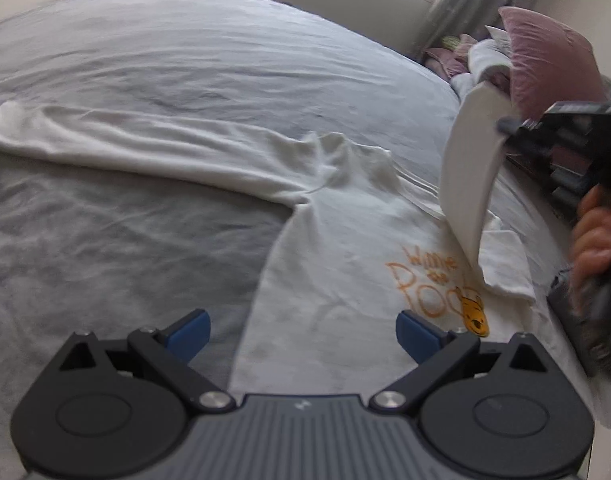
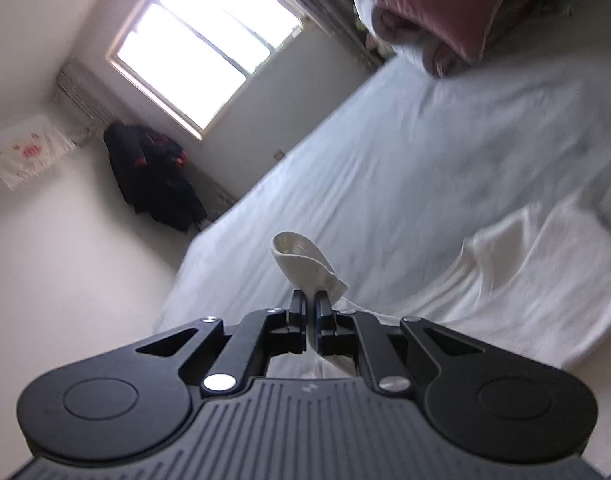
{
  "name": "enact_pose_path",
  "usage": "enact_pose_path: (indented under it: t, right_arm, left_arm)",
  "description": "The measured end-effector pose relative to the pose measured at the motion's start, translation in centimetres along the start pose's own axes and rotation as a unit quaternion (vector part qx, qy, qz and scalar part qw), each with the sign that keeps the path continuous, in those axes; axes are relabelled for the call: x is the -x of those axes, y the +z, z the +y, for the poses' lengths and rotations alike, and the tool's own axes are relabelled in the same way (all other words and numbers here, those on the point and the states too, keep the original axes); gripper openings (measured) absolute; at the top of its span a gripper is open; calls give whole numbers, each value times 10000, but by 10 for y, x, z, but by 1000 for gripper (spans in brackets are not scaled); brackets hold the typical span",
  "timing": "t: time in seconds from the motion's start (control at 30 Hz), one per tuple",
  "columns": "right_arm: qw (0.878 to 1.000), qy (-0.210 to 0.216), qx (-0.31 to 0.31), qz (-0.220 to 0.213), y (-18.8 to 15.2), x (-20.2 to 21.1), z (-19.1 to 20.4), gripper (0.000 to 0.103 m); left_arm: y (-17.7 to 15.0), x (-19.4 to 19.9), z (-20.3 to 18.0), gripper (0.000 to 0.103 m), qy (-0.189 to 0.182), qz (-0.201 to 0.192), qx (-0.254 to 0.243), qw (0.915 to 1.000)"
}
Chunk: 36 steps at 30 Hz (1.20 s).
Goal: Fold clothes
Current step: 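Fold the held sleeve across the body with the right gripper while the left gripper grasps the hem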
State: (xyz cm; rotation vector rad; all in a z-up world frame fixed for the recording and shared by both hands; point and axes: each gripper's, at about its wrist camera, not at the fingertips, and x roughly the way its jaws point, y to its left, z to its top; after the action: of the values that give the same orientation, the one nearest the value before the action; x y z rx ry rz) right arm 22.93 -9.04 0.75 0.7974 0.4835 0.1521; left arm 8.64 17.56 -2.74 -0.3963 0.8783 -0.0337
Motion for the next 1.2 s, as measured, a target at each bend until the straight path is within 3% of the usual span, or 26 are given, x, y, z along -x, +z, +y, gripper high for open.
enact_pose_path:
  t: [0.3, 0.43, 0.47, 0.57, 0.67, 0.83, 0.97, 1.07, 1.13, 1.2]
  right_arm:
    - [9982, -263, 250, 486, -55, -47, -10, 11]
    - [9946, 17, 317, 985, -70, -54, -16, 16]
    - [9944, 71, 445, 952, -70, -48, -16, 18]
    - [9939, 157, 820, 719, -65, -29, -20, 49]
    - [9946, -62, 1011, 241, -42, -9, -39, 50]
    - [9860, -861, 1398, -295, 4, 13, -79, 50]
    - [9752, -1507, 1500, -611, 40, 20, -113, 50]
    - [9764, -1748, 1068, -691, 56, 19, -151, 50]
    - [9826, -1648, 595, -618, 57, 18, -178, 50]
    - [9871, -1475, 174, -590, 53, 16, -199, 50]
  left_arm:
    - [6, -8, 17, 100, 38, 168, 291, 9994]
    - [11, -12, 16, 91, -23, 129, 316, 9994]
    - [12, -12, 15, 90, -45, 67, 309, 9995]
    - [15, -13, 12, 89, -105, -115, 295, 9994]
    - [18, -14, 8, 89, -196, -293, 214, 9992]
    - [32, -22, 8, 88, -210, -612, 182, 9977]
    - [63, -44, 2, 75, 52, -598, 242, 9979]
    - [88, -71, -2, 74, 121, -575, 237, 9980]
    - [101, -93, -2, 60, 104, -476, 321, 9983]
    - [106, -114, 1, 54, 75, -353, 349, 9987]
